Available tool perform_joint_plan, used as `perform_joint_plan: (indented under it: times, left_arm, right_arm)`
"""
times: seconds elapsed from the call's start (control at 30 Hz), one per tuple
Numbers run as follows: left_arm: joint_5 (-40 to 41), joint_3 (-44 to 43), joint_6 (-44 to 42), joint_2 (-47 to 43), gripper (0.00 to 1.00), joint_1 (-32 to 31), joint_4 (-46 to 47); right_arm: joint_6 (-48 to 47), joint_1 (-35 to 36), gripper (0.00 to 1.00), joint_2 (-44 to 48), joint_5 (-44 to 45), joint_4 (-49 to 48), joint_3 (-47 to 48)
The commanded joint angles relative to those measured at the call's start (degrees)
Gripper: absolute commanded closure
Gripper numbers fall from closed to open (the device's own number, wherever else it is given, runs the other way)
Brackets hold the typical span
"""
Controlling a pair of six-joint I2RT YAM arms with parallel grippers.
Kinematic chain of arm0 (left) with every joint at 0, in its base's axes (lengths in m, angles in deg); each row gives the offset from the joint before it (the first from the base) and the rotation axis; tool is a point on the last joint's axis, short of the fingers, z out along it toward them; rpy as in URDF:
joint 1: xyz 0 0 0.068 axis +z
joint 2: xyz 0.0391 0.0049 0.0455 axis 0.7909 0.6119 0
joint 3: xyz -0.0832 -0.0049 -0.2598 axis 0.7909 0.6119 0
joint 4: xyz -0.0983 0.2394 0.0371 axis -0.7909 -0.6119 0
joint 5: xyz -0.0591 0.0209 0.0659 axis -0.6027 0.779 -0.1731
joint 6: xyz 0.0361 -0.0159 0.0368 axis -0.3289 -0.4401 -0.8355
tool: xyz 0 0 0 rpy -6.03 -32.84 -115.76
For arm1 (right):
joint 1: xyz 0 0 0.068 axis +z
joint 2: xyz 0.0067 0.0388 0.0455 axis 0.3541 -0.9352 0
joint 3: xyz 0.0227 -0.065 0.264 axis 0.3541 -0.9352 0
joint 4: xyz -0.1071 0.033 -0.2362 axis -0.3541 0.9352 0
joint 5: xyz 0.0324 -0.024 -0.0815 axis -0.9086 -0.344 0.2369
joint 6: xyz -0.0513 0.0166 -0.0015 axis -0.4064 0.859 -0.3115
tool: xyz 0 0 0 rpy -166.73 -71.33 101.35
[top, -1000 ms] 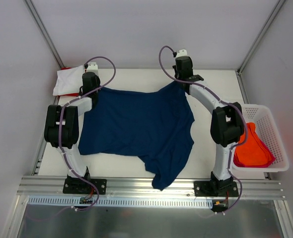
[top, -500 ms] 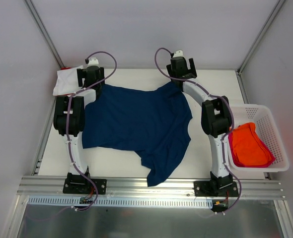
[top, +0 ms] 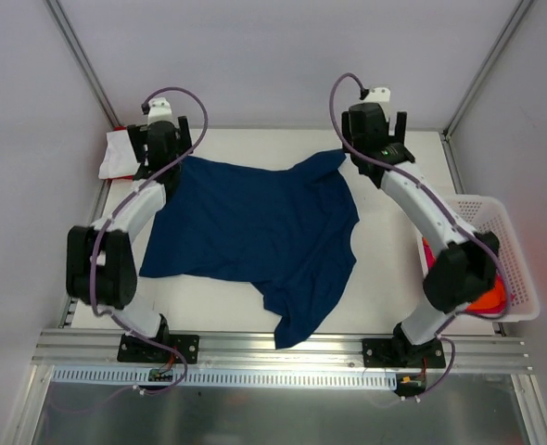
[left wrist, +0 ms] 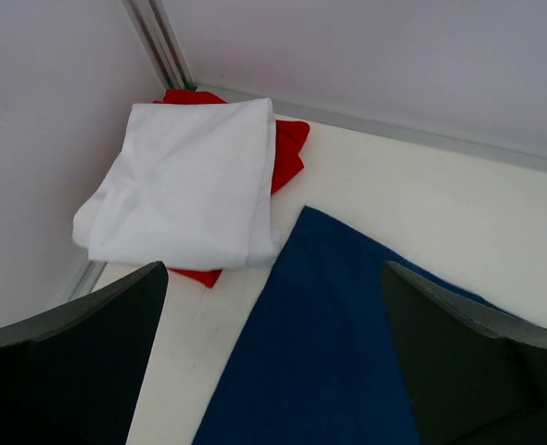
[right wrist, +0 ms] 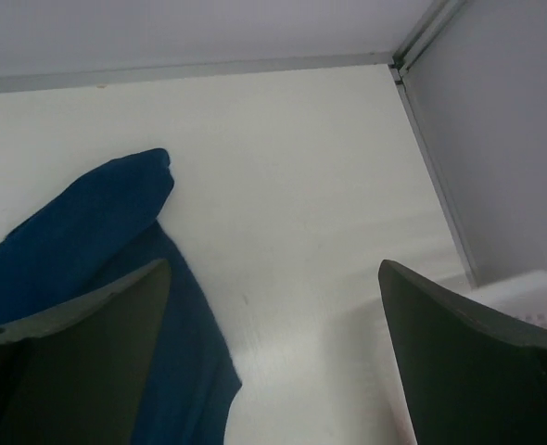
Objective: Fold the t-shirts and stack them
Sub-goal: Flatten the tshirt out
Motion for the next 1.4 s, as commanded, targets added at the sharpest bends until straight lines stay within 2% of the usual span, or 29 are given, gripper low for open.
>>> perform_joint_plan:
  times: [0.0,0.1,0.13,0.23,0.3,0.4,0.43,0.6,0.67,0.77,0.8,0.87,0.9,0.97,1.0,1.1,1.23,1.37]
  left_arm:
    - [-1.0,7.7,6.9,-12.0,0.01,-2.7,-7.1]
    - [-6.9,8.4,12.7,-17.3,0.01,-3.3,-21.1]
    - [-7.7,7.1,13.7,-17.7,0.01,-3.4,-29.6]
    - [-10.1,8.5,14.8,-19.8,0.01,-3.8,-38.3]
    - [-9.1,11.0,17.4,-22.5,0.01,-4.6,-39.9]
    - [-8.3,20.0,23.5,-32.4,0.01,-4.8,-40.0]
    - [-8.6,21.4,24.6,-33.9,0.01,-4.9,-39.9]
    - [-7.3,26.8,30.2,-40.9,0.02,-5.8,-39.8]
    - [-6.5,29.1,31.0,-43.5,0.03,-6.9,-39.6]
    - [-5.7,30.7,31.5,-45.7,0.05,-8.7,-39.5]
    - [-5.7,31.4,31.8,-46.9,0.05,-9.3,-39.5]
    - [-6.2,32.3,32.9,-48.5,0.06,-11.4,-39.5]
    - [-6.0,33.4,33.1,-50.0,0.06,-12.1,-39.6]
    - [-5.6,34.6,33.3,-51.5,0.06,-13.2,-39.5]
    - [-5.7,35.7,33.4,-52.5,0.06,-13.3,-39.5]
    - [-6.4,36.8,33.0,-53.7,0.06,-13.3,-39.5]
    - [-7.3,37.0,32.8,-54.9,0.06,-13.4,-39.3]
    - [-8.1,37.6,32.8,-55.9,0.06,-13.5,-38.9]
  right_arm:
    - [11.5,4.8,0.00,11.9,3.0,8.1,-9.8]
    - [22.1,8.7,0.00,20.6,3.6,13.4,-19.0]
    - [27.5,10.3,0.00,24.3,3.3,15.2,-21.3]
    - [34.1,13.9,0.00,30.4,2.9,17.4,-28.9]
    - [40.3,16.4,0.00,31.9,5.5,21.6,-31.4]
    - [52.1,21.6,0.01,34.4,7.8,29.2,-35.8]
    - [54.8,22.6,0.01,35.2,7.5,29.8,-39.7]
    - [67.1,30.4,0.01,43.8,4.0,24.7,-52.3]
    - [70.5,36.7,0.01,44.7,4.9,25.1,-54.1]
    - [77.2,47.9,0.01,40.9,10.7,31.3,-49.2]
    - [78.9,53.3,0.00,36.0,11.7,33.6,-46.6]
    - [80.7,57.5,0.00,29.7,13.9,41.5,-40.6]
    - [83.8,61.9,0.01,23.4,14.7,44.3,-34.6]
    - [85.0,65.1,0.01,17.4,14.9,48.8,-29.0]
    - [85.0,67.5,0.00,13.1,14.3,48.9,-25.2]
    - [84.5,71.3,0.01,9.8,12.2,44.8,-22.7]
    - [83.6,75.0,0.00,7.8,9.1,38.5,-22.9]
    - [88.9,79.1,0.01,6.3,6.9,40.2,-24.5]
